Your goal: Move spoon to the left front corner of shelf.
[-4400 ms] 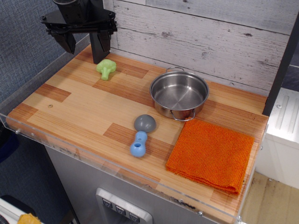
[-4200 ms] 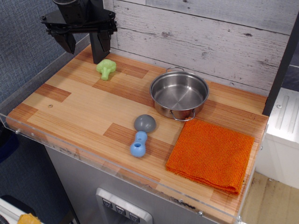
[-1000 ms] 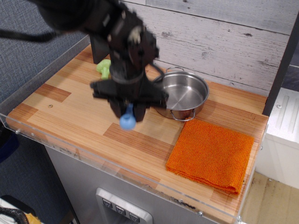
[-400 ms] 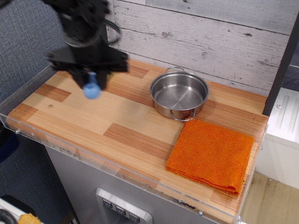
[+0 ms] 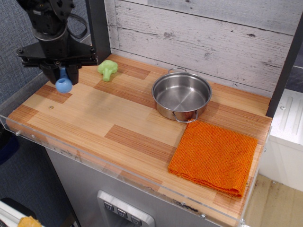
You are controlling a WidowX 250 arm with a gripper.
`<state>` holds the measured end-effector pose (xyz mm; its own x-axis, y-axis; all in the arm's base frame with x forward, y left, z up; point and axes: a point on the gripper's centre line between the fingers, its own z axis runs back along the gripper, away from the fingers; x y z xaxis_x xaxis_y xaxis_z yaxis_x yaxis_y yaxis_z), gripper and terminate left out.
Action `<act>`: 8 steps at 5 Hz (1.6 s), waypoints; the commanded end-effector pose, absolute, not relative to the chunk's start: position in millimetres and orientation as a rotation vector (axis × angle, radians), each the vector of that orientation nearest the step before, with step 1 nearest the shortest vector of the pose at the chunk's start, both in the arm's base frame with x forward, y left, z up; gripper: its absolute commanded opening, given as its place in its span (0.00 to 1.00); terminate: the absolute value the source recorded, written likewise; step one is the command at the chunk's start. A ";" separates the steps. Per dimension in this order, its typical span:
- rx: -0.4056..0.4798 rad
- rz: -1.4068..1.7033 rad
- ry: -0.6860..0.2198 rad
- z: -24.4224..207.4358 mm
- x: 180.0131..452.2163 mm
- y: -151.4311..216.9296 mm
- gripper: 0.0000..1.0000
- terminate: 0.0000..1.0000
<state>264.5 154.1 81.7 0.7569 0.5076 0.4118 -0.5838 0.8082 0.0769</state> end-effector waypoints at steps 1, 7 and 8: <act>0.245 0.611 -0.355 62.3 259.3 182.3 0.00 0.00; 0.241 0.688 -0.248 28.0 261.7 186.8 1.00 0.00; 0.239 0.686 -0.246 30.0 262.5 185.5 1.00 0.00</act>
<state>263.2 182.3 15.9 0.7537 0.6039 0.2592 -0.6475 0.7499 0.1355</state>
